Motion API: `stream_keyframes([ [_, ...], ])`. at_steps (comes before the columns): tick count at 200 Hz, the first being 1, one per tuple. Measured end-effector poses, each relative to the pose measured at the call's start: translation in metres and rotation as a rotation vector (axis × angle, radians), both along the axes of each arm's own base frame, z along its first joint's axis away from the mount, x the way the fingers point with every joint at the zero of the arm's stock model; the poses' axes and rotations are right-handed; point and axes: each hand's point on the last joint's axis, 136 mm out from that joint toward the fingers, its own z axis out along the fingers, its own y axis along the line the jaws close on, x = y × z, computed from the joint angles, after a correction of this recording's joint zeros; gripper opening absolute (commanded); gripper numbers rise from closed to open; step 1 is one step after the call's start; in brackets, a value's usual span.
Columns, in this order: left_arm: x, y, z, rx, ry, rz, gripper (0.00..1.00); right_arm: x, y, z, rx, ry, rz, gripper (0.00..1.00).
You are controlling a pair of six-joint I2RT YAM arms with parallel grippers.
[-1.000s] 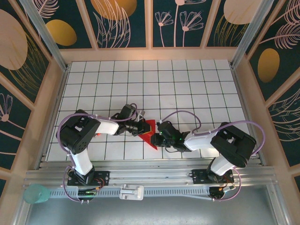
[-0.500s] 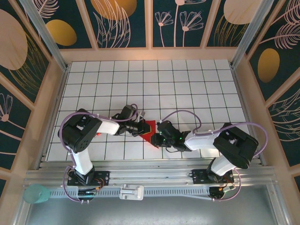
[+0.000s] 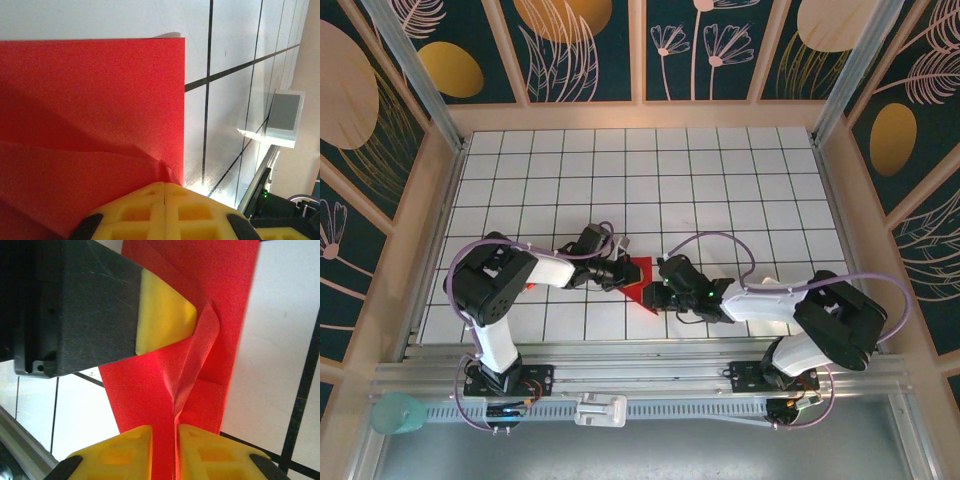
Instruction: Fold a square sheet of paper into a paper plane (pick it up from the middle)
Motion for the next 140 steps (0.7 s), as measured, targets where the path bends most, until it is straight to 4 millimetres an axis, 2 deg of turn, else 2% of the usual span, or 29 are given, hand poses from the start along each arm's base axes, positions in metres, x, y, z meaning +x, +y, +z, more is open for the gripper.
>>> stream_keyframes([
  [75, 0.000, 0.000, 0.000, 0.000, -0.001, 0.000, 0.06, -0.011, -0.008, -0.014, -0.010, 0.028, -0.005, 0.06],
  [140, 0.000, 0.000, 0.000, -0.001, -0.001, 0.000, 0.07, -0.019, -0.008, -0.020, 0.045, -0.014, 0.010, 0.06],
])
